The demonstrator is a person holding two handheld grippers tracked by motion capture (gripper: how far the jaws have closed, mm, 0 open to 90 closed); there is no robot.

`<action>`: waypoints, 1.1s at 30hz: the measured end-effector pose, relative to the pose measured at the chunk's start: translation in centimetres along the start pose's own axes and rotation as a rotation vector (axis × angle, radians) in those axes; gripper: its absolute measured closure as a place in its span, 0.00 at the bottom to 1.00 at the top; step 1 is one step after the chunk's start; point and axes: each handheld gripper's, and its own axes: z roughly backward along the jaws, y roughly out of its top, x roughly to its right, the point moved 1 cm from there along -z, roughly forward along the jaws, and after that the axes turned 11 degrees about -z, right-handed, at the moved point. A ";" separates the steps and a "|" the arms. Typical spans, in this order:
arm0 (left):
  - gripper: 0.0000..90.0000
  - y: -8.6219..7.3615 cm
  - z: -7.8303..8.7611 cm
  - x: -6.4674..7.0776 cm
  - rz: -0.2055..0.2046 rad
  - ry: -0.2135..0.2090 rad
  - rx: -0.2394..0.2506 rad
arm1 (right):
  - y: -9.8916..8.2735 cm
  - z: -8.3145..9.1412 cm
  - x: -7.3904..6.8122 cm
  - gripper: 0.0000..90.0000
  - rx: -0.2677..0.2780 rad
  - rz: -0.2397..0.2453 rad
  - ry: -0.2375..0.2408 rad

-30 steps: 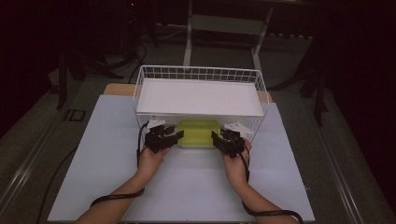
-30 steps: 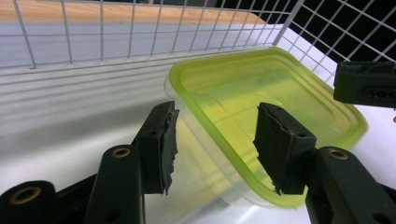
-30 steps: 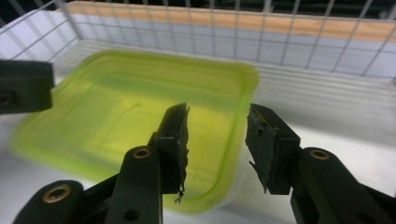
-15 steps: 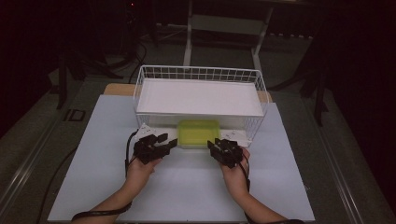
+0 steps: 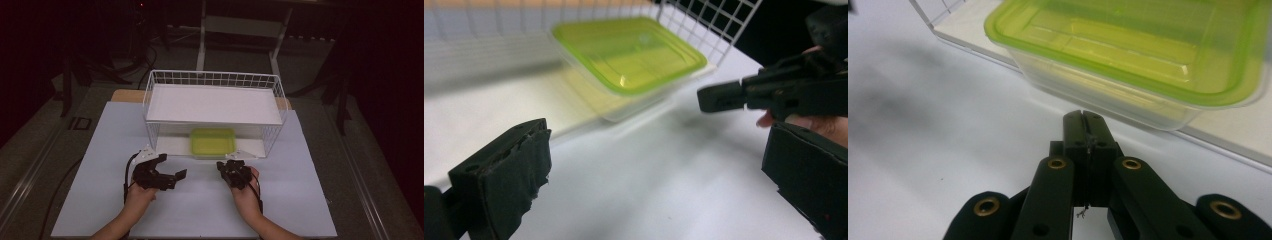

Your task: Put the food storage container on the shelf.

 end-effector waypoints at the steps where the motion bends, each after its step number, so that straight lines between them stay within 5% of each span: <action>1: 0.00 -0.2 0.2 -0.1 -0.002 -0.005 0.023 | 0.0 -0.6 0.0 1.00 -0.012 -0.002 -0.006; 7: 0.00 -0.5 0.6 -0.5 -0.007 0.032 0.096 | 0.3 -2.1 -0.2 1.00 -0.023 -0.005 -0.016; 23: 0.00 -1.2 0.5 -0.2 -0.065 0.047 0.087 | 2.2 -5.1 0.5 1.00 0.018 -0.024 -0.076; 28: 0.00 -1.2 0.4 0.4 -0.127 0.104 0.087 | 2.9 -5.7 0.8 1.00 0.026 -0.048 -0.082; 33: 0.00 -1.3 0.3 0.5 -0.119 0.078 0.083 | 3.3 -6.2 1.1 1.00 0.034 -0.056 -0.087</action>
